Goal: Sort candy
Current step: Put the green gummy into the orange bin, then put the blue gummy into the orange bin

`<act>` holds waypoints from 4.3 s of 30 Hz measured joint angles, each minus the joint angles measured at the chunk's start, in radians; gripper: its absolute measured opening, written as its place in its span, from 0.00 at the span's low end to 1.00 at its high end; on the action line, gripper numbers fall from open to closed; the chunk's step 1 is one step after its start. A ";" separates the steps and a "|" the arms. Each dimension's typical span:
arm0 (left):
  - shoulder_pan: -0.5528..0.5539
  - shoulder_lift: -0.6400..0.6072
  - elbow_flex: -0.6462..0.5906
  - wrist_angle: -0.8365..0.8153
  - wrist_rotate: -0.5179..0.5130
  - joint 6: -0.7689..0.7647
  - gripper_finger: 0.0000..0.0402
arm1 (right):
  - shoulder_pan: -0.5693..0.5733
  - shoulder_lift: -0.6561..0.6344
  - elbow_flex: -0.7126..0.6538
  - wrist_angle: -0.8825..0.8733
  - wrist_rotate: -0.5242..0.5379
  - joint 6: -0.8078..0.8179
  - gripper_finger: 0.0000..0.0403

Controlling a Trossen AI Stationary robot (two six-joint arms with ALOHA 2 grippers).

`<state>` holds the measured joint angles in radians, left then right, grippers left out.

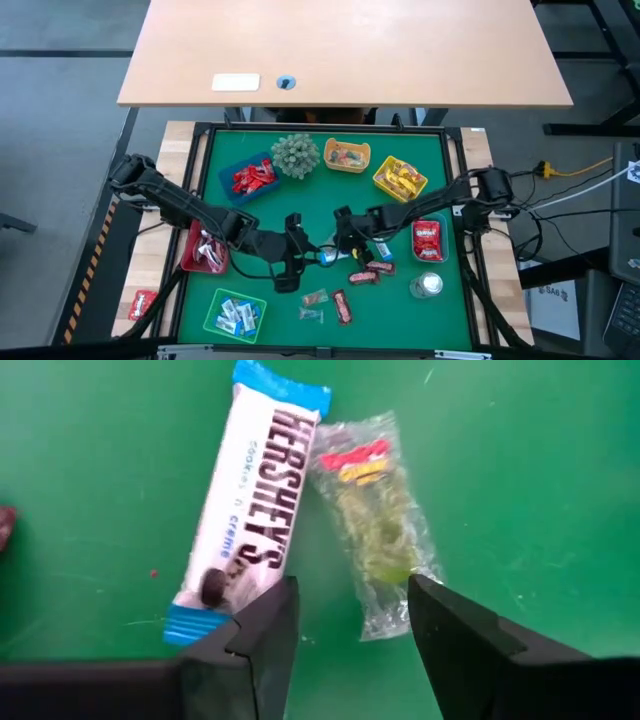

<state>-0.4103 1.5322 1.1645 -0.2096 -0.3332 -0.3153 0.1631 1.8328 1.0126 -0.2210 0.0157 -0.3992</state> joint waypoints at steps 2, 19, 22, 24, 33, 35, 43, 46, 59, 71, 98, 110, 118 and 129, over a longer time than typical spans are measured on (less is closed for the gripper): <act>0.000 0.000 0.000 0.000 0.000 0.000 0.27 | -0.002 0.014 0.002 0.001 -0.006 0.001 0.47; -0.003 0.000 0.000 -0.002 0.000 0.002 0.27 | -0.012 0.034 0.001 0.030 -0.014 0.002 0.04; -0.005 0.000 0.000 -0.002 0.000 0.002 0.27 | -0.013 0.035 0.001 0.042 -0.004 0.002 0.01; -0.005 0.000 0.000 -0.002 0.002 0.002 0.27 | -0.013 0.036 0.004 0.040 -0.002 0.002 0.03; -0.011 0.000 0.000 -0.004 0.005 0.001 0.27 | -0.015 0.040 0.125 -0.127 0.031 -0.056 0.01; -0.015 0.000 0.000 -0.005 0.005 0.001 0.27 | -0.023 0.040 0.173 -0.210 0.037 -0.085 0.01; -0.044 0.000 0.000 -0.007 0.003 0.001 0.27 | -0.132 0.038 0.343 -0.473 0.025 -0.153 0.01; -0.054 0.000 0.000 -0.006 0.002 0.001 0.27 | -0.199 0.037 0.382 -0.527 0.030 -0.159 0.01; -0.058 0.000 0.000 -0.007 0.000 0.002 0.27 | -0.512 0.036 0.447 -0.594 0.109 -0.097 0.00; -0.057 0.000 0.000 -0.007 0.000 0.002 0.27 | -0.601 0.036 0.447 -0.583 0.111 -0.024 0.01; -0.156 0.203 0.002 -0.007 0.161 -0.259 0.46 | -0.602 0.035 0.447 -0.779 0.107 -0.023 0.62; -0.242 0.393 0.002 0.110 0.151 -0.259 0.45 | -0.602 0.035 0.447 -0.853 0.097 -0.024 0.62; -0.253 0.456 0.000 0.114 0.095 -0.259 0.45 | -0.602 0.035 0.447 -0.854 0.097 -0.025 0.62; -0.251 0.483 0.001 0.107 0.081 -0.224 0.42 | -0.601 -0.036 0.447 -0.922 0.096 -0.024 0.62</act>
<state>-0.6608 2.0151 1.1652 -0.1027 -0.2523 -0.5396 -0.4377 1.7970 1.4597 -1.1432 0.1120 -0.4233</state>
